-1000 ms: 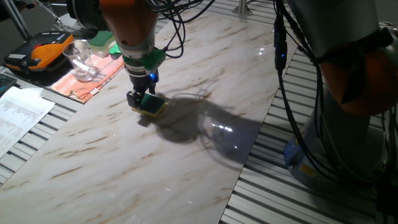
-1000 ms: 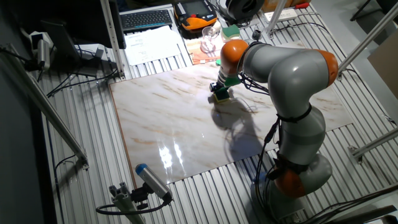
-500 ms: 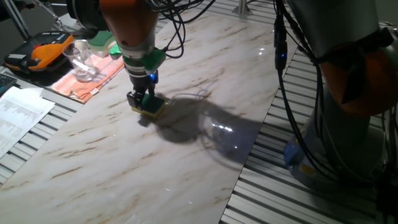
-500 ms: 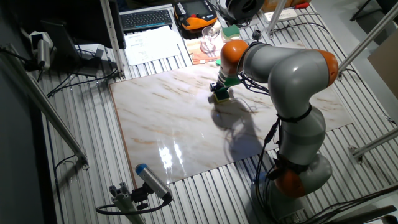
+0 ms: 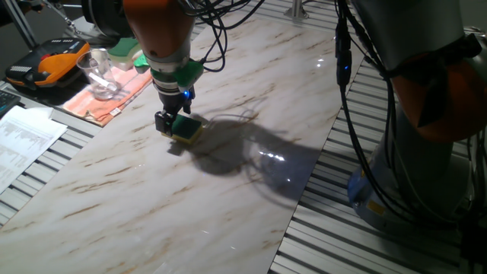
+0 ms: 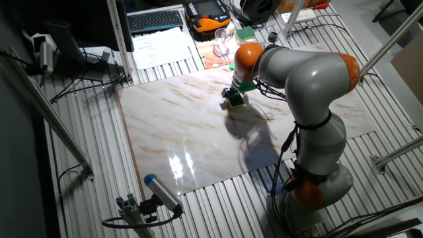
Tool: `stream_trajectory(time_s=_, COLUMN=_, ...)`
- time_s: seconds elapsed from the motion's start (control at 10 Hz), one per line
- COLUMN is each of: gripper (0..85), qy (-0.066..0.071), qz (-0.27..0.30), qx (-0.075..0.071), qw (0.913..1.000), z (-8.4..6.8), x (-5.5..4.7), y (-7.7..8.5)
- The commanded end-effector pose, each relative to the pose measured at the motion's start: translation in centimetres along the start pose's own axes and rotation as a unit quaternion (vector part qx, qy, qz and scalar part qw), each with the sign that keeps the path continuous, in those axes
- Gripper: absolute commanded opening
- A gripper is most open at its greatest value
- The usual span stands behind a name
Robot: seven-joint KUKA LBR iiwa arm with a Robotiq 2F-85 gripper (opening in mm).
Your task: Clean the tabletop with a sponge
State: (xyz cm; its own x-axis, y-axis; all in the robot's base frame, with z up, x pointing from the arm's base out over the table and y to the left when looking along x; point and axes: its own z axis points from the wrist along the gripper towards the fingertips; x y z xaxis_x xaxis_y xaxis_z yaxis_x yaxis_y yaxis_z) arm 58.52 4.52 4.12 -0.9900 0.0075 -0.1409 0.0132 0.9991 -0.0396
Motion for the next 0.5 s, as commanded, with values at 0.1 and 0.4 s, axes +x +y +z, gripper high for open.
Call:
stream_trajectory(time_s=0.1, gripper=85.0, qy=0.001, qz=-0.001, qx=0.002, qw=1.0, z=0.2, x=-0.02, y=-0.02)
stream_trajectory(time_s=0.4, gripper=85.0, qy=0.001, qz=0.0, qx=0.002, qw=1.0, z=0.68, x=-0.06, y=0.02)
